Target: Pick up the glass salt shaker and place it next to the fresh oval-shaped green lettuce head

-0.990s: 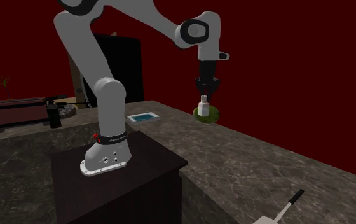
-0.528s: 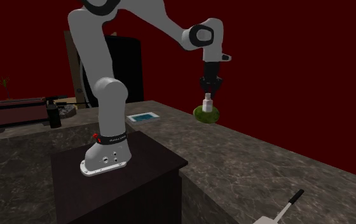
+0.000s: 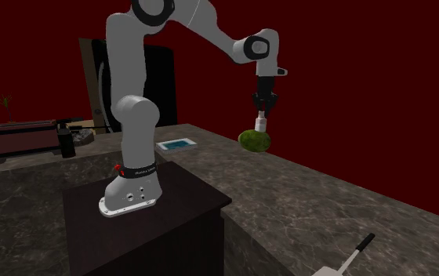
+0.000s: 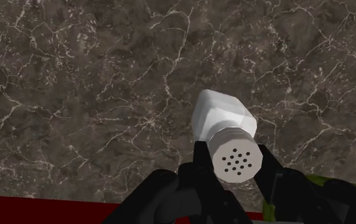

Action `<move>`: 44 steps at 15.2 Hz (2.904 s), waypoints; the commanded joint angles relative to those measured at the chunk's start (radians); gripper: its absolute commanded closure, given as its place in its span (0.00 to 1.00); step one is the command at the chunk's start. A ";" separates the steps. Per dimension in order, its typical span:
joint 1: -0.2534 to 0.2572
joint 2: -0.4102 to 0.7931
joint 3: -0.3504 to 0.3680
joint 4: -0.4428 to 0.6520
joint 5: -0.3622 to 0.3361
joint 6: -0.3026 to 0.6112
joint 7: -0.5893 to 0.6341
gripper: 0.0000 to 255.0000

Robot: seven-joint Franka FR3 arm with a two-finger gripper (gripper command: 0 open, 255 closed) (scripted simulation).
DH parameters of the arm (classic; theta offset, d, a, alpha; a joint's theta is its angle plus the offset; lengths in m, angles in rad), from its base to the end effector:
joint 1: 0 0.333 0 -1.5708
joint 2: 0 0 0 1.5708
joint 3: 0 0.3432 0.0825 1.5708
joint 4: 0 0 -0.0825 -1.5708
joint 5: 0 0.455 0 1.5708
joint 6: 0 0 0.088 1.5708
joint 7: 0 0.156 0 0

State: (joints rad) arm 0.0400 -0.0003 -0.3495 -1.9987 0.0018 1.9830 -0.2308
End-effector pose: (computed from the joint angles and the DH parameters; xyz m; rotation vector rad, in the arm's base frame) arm 0.5870 -0.1875 0.4053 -3.1332 0.1245 0.0226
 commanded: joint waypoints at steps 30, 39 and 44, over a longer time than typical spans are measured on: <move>0.041 0.552 0.092 0.545 0.149 -0.011 0.109 1.00; 0.039 0.596 0.100 0.491 0.162 0.085 0.100 1.00; 0.036 0.627 0.105 0.471 0.171 0.135 0.095 1.00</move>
State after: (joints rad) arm 0.0762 0.6241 -0.2448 -1.5176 0.1713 2.1056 -0.1343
